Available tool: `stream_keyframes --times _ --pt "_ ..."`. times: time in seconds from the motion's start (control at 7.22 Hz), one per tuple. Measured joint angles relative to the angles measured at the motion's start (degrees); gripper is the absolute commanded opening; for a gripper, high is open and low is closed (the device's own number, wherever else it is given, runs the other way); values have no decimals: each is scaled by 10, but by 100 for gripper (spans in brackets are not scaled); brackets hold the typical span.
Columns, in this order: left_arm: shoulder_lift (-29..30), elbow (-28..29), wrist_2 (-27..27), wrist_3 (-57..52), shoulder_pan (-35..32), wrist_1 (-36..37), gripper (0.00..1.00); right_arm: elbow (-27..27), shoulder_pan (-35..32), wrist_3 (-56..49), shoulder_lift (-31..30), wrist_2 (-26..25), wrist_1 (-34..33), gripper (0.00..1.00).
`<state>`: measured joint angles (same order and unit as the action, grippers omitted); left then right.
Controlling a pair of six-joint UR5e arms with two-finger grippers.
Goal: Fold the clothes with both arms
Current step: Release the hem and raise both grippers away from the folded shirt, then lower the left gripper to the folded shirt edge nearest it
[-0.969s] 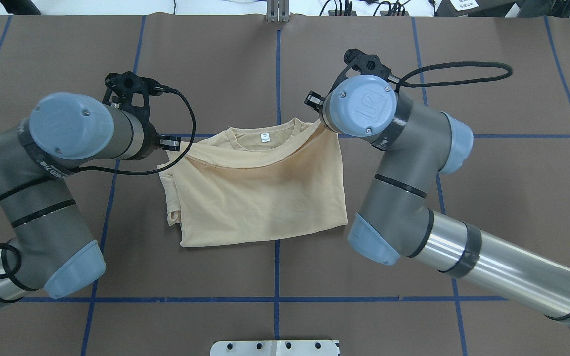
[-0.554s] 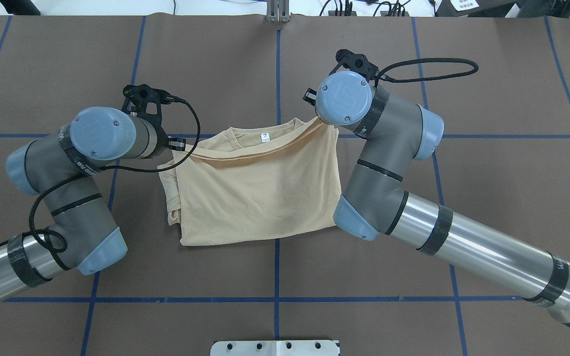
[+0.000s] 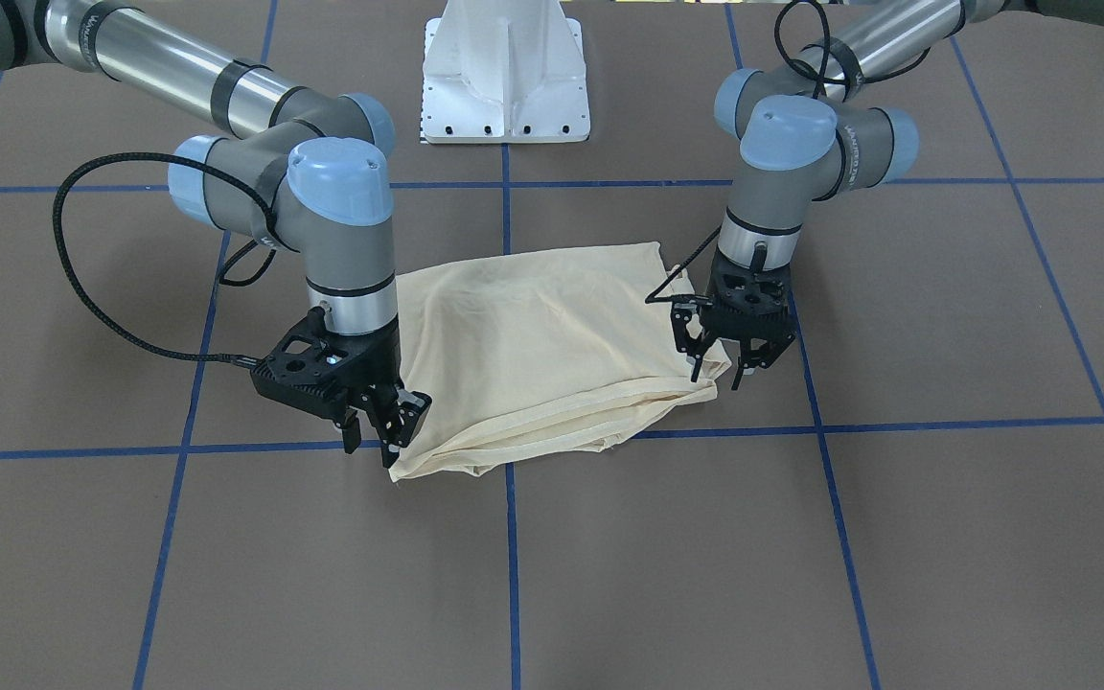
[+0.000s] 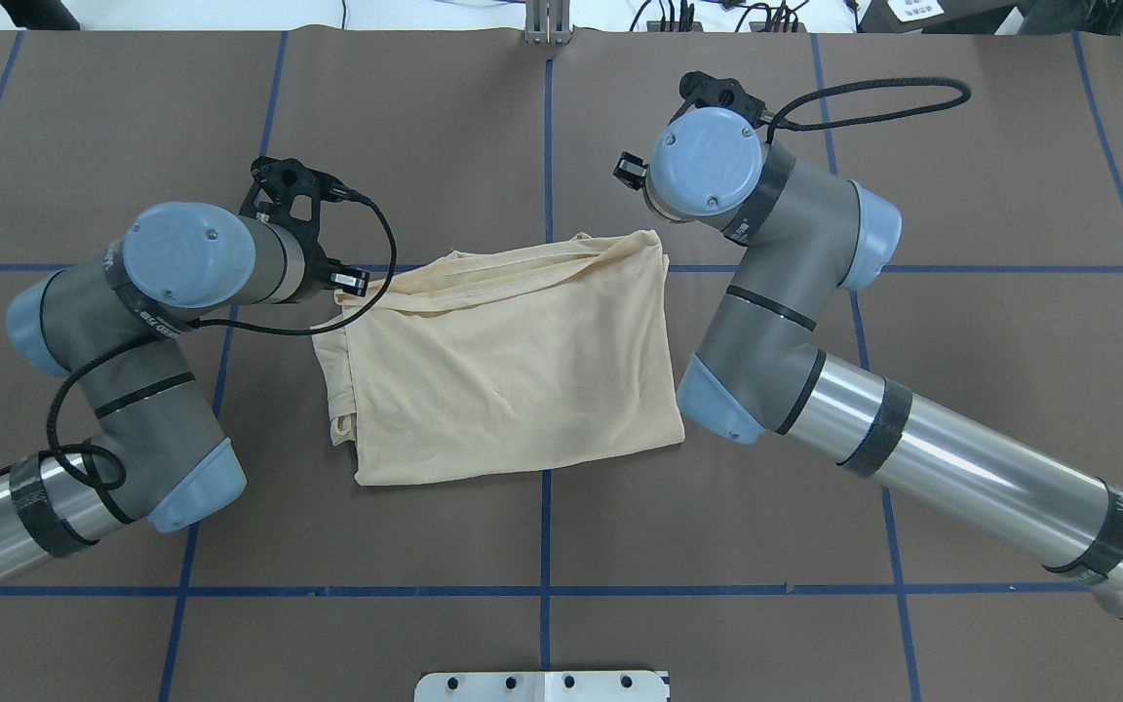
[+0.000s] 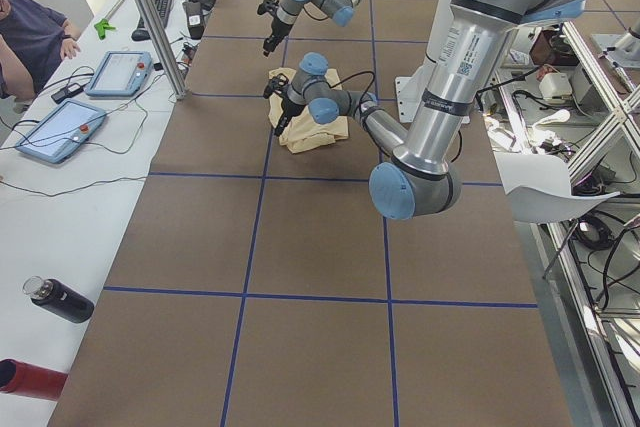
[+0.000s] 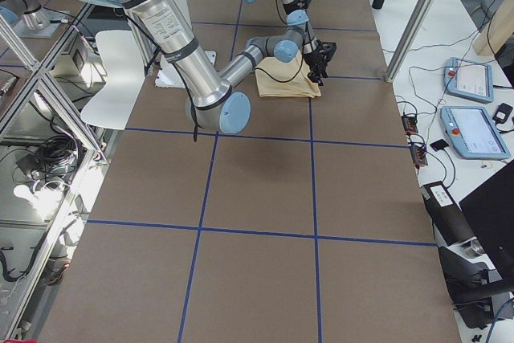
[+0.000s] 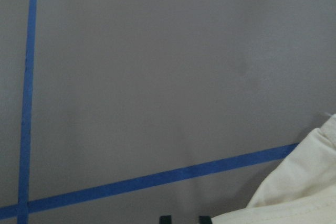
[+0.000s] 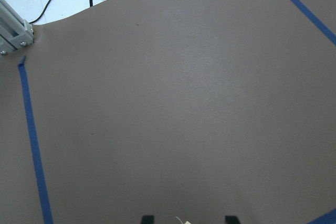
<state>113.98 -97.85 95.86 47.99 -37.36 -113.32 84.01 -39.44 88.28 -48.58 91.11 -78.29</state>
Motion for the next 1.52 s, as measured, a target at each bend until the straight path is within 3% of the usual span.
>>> stream_keyframes --times 0.42,0.69,0.83,1.52 --pt "-89 -112 48 70 35 -7 98 39 -18 -36 -37 39 2 100" --pt "-116 -130 24 144 107 -18 62 50 -19 -38 -46 39 2 100" --pt "-116 -127 13 164 132 -20 52 51 -19 -38 -47 38 2 100" --pt "-114 -108 6 180 162 -23 47 51 -19 -37 -49 36 2 100"
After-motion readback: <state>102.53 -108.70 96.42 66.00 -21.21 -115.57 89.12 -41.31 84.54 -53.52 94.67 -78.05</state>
